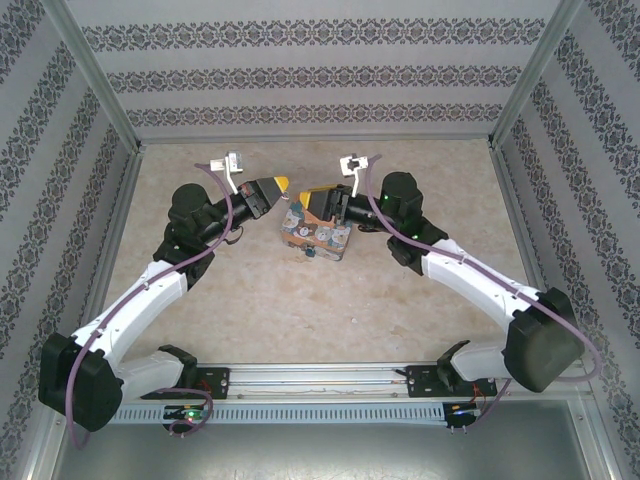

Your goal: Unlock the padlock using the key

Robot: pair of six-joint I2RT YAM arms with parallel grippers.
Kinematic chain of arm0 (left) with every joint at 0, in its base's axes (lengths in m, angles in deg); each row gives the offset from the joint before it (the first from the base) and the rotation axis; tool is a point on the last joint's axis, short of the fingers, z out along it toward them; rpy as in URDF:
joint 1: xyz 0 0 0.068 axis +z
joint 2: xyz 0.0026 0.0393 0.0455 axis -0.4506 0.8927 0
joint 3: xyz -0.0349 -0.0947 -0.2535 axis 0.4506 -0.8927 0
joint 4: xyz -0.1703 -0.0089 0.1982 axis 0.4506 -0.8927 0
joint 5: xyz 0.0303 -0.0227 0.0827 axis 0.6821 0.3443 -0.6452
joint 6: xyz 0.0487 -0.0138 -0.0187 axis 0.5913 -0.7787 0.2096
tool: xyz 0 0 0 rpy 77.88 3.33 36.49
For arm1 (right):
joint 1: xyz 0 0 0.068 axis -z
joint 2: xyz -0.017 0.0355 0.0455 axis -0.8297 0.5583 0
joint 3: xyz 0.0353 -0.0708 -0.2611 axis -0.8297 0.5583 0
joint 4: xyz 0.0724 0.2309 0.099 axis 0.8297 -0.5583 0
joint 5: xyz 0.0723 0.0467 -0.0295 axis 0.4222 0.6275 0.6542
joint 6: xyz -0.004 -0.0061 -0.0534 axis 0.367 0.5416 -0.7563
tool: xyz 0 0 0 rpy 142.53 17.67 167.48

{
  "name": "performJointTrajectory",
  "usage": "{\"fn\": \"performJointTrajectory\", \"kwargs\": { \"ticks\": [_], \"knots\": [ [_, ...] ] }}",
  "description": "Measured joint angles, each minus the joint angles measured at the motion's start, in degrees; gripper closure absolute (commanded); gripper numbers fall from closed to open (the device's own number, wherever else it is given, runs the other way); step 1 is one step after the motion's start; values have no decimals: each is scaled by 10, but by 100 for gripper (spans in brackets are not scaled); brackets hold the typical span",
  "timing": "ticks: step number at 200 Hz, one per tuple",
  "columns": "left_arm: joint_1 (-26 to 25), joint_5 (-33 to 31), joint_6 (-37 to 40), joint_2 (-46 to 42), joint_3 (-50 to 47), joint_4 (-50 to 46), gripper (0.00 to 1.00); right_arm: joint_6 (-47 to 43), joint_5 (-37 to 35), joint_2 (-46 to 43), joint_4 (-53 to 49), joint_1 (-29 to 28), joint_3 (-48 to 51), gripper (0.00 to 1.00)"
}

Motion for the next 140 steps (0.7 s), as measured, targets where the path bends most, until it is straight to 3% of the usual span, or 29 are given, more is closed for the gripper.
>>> {"fn": "performJointTrajectory", "kwargs": {
  "ticks": [60, 140],
  "knots": [
    [2, 7, 10, 1, 0, 1, 100, 29, 33, 52, 14, -19, -25, 48],
    [4, 7, 13, 1, -3, 6, 100, 35, 44, 55, 17, -17, -35, 49]
  ]
}}
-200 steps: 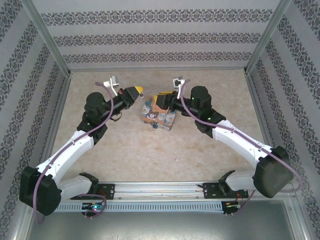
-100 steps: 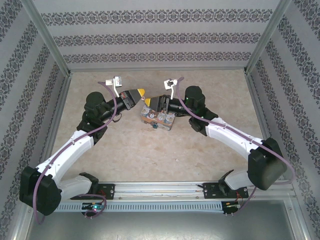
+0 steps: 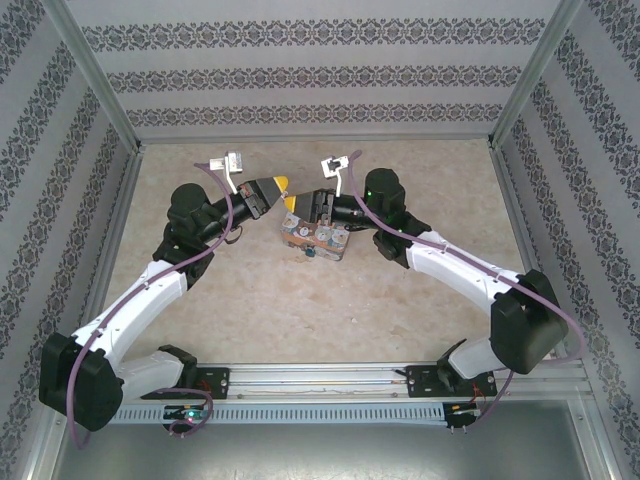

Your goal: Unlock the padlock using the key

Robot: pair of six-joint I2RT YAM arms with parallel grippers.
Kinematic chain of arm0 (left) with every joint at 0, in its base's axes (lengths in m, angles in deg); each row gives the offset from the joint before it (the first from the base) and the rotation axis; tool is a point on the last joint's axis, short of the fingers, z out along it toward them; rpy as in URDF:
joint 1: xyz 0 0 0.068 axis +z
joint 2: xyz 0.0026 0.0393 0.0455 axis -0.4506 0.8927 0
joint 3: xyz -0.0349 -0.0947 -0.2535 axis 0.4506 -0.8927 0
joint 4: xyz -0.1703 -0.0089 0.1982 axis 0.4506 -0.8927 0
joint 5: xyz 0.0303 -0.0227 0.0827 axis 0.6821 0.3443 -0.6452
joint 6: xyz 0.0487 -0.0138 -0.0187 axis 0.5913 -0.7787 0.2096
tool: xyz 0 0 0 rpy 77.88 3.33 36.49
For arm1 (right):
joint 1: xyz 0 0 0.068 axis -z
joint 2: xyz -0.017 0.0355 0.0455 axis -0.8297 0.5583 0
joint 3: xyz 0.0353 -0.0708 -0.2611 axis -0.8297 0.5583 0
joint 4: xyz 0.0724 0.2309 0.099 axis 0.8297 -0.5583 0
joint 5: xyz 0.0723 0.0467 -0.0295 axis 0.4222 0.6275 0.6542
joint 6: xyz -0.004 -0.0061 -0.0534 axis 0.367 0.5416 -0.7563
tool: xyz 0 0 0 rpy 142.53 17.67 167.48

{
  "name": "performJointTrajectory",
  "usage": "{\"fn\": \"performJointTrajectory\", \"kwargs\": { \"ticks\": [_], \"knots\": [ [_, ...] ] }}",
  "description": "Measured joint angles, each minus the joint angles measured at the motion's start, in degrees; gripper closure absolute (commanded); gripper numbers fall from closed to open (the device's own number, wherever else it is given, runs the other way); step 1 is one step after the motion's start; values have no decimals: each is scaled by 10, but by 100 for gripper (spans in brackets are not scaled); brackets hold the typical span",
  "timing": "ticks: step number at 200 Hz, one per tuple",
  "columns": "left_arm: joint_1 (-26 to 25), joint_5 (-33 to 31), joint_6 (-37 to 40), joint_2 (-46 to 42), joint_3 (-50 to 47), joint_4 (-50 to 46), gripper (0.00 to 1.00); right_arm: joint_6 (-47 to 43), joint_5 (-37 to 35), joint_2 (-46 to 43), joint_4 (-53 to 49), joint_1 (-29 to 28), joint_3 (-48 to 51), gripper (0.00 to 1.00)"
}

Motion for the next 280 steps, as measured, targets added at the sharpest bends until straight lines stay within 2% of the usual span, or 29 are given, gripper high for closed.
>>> {"fn": "performJointTrajectory", "kwargs": {
  "ticks": [39, 111, 165, 243, 280],
  "knots": [
    [0, 0, 2, 0, -5, -2, 100, 0, -2, -22, 6, 3, 0, 50],
    [4, 0, 4, 0, -5, -2, 100, 2, -2, -1, 10, -5, -10, 59],
    [4, 0, 4, 0, -5, -2, 100, 5, 1, 11, 10, -12, -24, 72],
    [5, -7, 4, -1, -13, -2, 100, 16, 9, 17, 6, -13, -26, 100],
    [7, -7, 3, -3, -15, -2, 99, 14, 7, 17, 1, -13, -26, 100]
  ]
}}
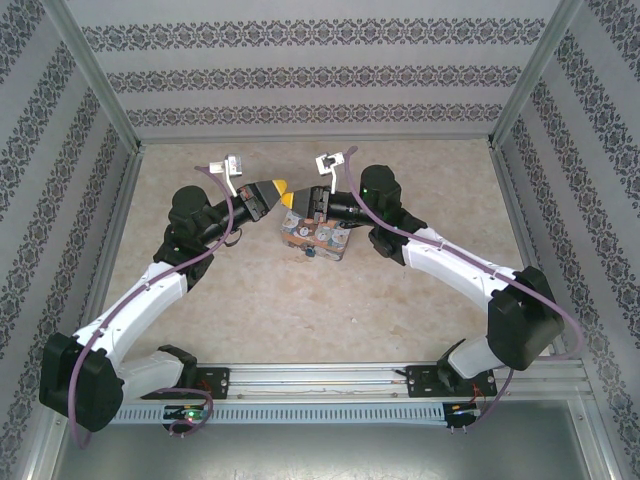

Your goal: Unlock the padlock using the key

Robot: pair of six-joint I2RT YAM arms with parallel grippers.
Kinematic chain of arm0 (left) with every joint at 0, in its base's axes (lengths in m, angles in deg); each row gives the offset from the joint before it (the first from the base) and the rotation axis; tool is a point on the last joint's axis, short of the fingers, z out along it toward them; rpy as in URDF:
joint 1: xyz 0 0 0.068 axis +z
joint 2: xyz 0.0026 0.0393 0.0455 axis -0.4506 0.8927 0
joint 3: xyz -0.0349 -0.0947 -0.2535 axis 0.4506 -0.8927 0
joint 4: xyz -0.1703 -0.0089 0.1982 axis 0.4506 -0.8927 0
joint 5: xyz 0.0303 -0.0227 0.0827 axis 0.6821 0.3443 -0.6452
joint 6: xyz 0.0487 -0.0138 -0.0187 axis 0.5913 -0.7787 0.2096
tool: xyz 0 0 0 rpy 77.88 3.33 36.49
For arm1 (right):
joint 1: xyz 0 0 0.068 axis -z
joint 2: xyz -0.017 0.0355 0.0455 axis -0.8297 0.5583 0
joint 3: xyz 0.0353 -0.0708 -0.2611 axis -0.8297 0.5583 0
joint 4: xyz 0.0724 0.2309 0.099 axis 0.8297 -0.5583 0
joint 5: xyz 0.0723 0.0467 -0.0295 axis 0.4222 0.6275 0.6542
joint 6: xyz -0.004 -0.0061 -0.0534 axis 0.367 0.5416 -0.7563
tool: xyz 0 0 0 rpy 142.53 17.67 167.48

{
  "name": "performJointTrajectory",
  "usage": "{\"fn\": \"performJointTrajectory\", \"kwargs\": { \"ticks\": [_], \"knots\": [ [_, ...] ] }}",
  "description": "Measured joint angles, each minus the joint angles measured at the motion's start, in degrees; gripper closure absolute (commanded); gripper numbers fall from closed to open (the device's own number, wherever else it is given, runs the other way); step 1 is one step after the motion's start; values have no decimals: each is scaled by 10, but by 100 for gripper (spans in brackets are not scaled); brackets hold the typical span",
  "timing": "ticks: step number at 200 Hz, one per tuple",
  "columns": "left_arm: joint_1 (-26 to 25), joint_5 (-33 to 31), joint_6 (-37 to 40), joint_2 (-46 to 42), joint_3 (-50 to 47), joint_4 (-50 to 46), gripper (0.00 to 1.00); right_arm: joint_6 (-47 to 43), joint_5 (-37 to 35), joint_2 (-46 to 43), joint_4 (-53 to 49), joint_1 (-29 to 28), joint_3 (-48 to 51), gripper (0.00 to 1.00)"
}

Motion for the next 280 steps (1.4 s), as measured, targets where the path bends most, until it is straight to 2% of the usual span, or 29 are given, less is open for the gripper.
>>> {"fn": "performJointTrajectory", "kwargs": {
  "ticks": [12, 42, 68, 77, 90, 126, 161, 191, 233, 280],
  "knots": [
    [1, 0, 0, -1, -1, 0, 94, -5, -3, -1, -3, 0, 0, 100],
    [16, 1, 3, -11, -6, -1, 70, -33, -16, -15, -40, 0, 0, 100],
    [48, -5, 12, -40, -15, -14, 60, -78, -38, -34, -100, 2, 0, 100],
    [56, -7, 18, -51, -18, -22, 52, -97, -47, -40, -122, 2, 0, 100],
    [61, -13, 40, -70, -21, -47, 40, -125, -63, -48, -155, 3, 0, 100],
    [63, -47, 138, -124, -47, -131, 24, -183, -98, -52, -223, 24, 18, 100],
    [63, -66, 223, -137, -88, -197, 20, -193, -108, -16, -253, 63, 40, 100],
    [63, -67, 261, -112, -125, -220, 19, -180, -109, 42, -262, 81, 44, 100],
    [63, -64, 268, -73, -176, -218, 18, -163, -107, 93, -261, 92, 44, 100],
    [63, -47, 264, -26, -184, -202, 18, -158, -96, 139, -248, 107, 44, 100]
  ]
}}
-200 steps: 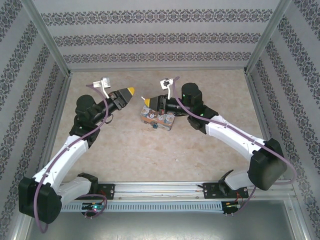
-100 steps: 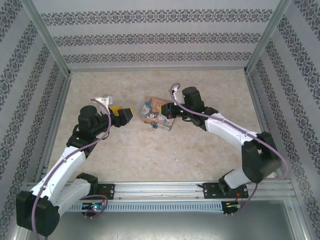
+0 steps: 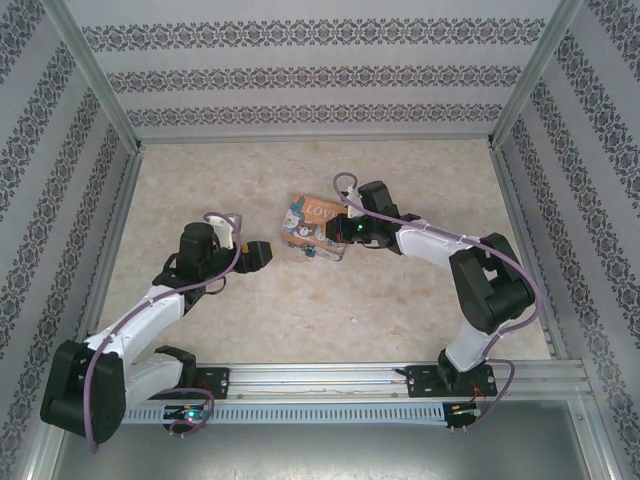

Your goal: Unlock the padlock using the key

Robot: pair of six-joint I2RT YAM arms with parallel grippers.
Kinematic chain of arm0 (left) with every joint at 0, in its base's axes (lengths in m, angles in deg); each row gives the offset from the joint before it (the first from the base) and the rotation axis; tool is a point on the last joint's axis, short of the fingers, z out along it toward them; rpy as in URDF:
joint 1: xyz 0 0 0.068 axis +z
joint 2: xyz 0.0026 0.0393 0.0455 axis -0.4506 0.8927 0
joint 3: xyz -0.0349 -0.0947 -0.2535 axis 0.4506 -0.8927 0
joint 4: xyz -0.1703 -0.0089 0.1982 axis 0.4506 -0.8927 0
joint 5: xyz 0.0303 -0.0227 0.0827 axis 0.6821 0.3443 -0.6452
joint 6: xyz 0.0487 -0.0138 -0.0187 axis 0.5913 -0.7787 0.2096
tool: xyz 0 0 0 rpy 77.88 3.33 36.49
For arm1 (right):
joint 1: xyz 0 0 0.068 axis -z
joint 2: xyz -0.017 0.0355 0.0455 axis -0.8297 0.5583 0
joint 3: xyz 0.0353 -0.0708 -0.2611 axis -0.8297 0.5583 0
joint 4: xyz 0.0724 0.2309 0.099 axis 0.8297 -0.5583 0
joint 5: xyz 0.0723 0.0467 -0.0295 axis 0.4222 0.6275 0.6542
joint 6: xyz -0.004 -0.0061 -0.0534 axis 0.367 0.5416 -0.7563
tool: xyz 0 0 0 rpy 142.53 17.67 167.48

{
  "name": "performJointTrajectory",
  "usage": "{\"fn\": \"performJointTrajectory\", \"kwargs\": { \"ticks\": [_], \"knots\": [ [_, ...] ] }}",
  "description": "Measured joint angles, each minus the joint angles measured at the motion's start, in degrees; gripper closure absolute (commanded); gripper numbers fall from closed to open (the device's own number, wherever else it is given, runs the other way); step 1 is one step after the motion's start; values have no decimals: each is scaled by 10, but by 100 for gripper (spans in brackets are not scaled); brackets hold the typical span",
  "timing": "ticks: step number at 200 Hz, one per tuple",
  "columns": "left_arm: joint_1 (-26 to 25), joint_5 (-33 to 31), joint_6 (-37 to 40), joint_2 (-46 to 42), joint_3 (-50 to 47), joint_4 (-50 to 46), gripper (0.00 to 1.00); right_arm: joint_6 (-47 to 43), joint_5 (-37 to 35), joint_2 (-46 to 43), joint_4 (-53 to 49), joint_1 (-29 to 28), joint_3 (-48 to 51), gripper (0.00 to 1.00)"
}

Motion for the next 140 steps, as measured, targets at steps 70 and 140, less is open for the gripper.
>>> {"fn": "performJointTrajectory", "kwargs": {
  "ticks": [70, 140],
  "knots": [
    [-1, 60, -9, 108, -9, 90, 36, -3, 31, 39, 29, 7, -18, 100],
    [-33, 90, -16, 243, 12, 160, 44, -7, 45, 51, 47, 7, -22, 100]
  ]
}}
